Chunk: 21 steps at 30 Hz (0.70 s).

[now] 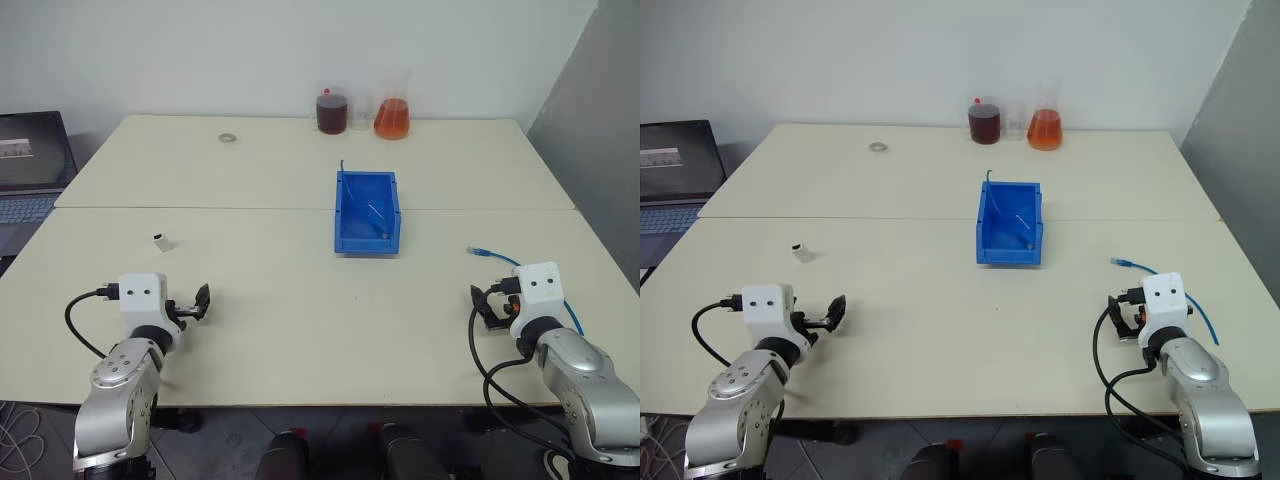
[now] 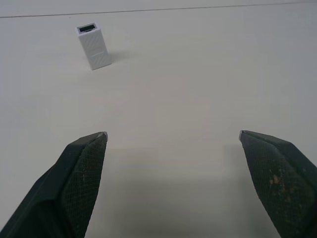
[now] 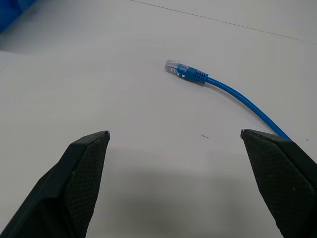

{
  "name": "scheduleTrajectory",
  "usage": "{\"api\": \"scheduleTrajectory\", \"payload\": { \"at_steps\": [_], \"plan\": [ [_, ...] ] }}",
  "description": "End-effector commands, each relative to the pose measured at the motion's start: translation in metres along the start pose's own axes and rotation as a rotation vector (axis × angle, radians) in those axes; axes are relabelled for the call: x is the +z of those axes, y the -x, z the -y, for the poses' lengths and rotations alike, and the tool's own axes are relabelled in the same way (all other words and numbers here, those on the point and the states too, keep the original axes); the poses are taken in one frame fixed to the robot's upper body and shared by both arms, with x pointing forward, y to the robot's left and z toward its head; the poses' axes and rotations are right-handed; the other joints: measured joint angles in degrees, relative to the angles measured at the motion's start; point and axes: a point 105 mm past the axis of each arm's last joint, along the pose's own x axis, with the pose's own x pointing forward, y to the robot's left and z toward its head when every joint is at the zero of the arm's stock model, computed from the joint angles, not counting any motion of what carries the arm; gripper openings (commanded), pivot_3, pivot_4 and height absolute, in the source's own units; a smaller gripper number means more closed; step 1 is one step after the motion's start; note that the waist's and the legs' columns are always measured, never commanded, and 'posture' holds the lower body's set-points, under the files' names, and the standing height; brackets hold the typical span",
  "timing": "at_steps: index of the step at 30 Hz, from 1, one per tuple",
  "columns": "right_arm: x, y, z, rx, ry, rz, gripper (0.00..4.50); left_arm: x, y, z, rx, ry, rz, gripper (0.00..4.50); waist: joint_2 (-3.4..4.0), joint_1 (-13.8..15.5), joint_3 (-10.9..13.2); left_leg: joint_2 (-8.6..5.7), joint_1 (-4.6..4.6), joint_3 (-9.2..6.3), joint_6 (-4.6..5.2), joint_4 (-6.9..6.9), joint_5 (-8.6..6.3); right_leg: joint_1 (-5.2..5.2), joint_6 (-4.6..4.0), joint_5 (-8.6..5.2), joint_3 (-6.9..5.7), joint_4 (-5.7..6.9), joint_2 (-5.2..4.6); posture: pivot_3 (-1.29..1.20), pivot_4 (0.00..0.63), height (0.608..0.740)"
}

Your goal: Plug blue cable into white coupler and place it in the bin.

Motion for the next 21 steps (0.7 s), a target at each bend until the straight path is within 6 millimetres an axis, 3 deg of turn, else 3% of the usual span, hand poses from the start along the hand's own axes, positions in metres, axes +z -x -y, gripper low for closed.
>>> {"api": "scheduleTrajectory", "payload": {
  "at_steps": [1,5,9,15,21],
  "plan": [
    [0.012,0.006,0.009,-0.038,0.023,0.046,4.5,0.033,-0.005,0.043,-0.22,-0.087,0.102,4.47,0.0,0.01,0.0,0.0,0.0,0.0,0.0,0.0,0.0,0.0,0.0,0.0,0.0,0.0,0.0,0.0,0.15,0.74],
    [0.015,0.01,0.009,-0.048,0.022,0.058,4.5,0.082,-0.001,0.116,-0.629,-0.088,0.208,4.47,-0.09,0.38,0.05,-0.04,-0.06,-0.01,-0.01,0.03,0.01,0.0,0.01,0.01,-0.03,0.0,-0.02,0.0,0.15,0.74],
    [0.018,0.014,0.015,-0.07,0.032,0.064,4.5,0.11,0.012,0.158,-0.944,-0.178,0.239,4.47,-0.06,-0.02,0.04,-0.06,-0.06,-0.01,-0.01,0.01,0.01,0.0,0.01,0.01,-0.02,-0.02,-0.01,0.0,0.15,0.74],
    [0.025,0.012,0.039,-0.076,0.097,0.076,4.5,0.099,0.021,0.199,-1.307,-0.397,0.202,4.47,0.01,-0.9,0.03,-0.05,0.02,0.06,0.0,-0.03,0.0,0.0,-0.02,-0.02,0.03,0.0,0.02,0.0,0.15,0.74],
    [0.035,0.002,0.071,0.134,0.254,0.081,4.5,0.09,0.006,0.227,-1.411,-0.566,0.248,4.47,-0.02,-0.67,0.08,-0.12,-0.01,0.08,0.03,0.04,0.01,0.04,-0.01,-0.01,0.06,-0.04,0.01,0.0,0.15,0.74]
  ]
}}
